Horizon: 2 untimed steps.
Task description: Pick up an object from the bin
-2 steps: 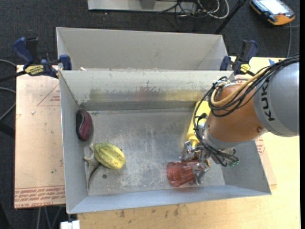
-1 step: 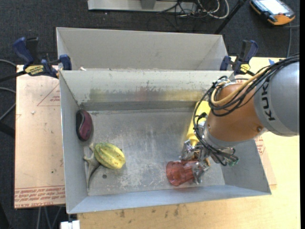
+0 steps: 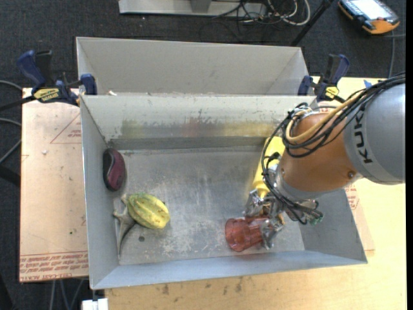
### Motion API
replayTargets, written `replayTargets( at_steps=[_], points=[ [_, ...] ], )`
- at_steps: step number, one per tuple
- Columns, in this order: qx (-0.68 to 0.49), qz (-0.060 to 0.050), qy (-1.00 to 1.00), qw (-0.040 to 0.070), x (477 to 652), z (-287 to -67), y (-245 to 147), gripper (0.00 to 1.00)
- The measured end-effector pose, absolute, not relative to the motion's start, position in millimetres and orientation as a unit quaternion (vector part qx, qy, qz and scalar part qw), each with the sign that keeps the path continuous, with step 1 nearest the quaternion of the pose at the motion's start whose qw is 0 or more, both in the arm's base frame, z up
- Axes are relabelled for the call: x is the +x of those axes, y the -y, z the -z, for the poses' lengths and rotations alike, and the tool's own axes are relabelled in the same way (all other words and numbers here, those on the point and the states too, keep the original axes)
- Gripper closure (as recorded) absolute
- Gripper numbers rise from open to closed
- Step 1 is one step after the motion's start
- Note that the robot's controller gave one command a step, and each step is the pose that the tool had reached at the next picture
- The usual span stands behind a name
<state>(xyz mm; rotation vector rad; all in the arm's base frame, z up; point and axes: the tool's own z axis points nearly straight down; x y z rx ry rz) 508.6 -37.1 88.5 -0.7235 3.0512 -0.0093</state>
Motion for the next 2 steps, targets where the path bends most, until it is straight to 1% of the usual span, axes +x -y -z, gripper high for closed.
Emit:
replayTargets(
  at_steps=[2],
  points=[
    [-0.231, 0.003, -0.973, 0.003, 508.6, -88.5, 37.1, 1.0]
  ],
)
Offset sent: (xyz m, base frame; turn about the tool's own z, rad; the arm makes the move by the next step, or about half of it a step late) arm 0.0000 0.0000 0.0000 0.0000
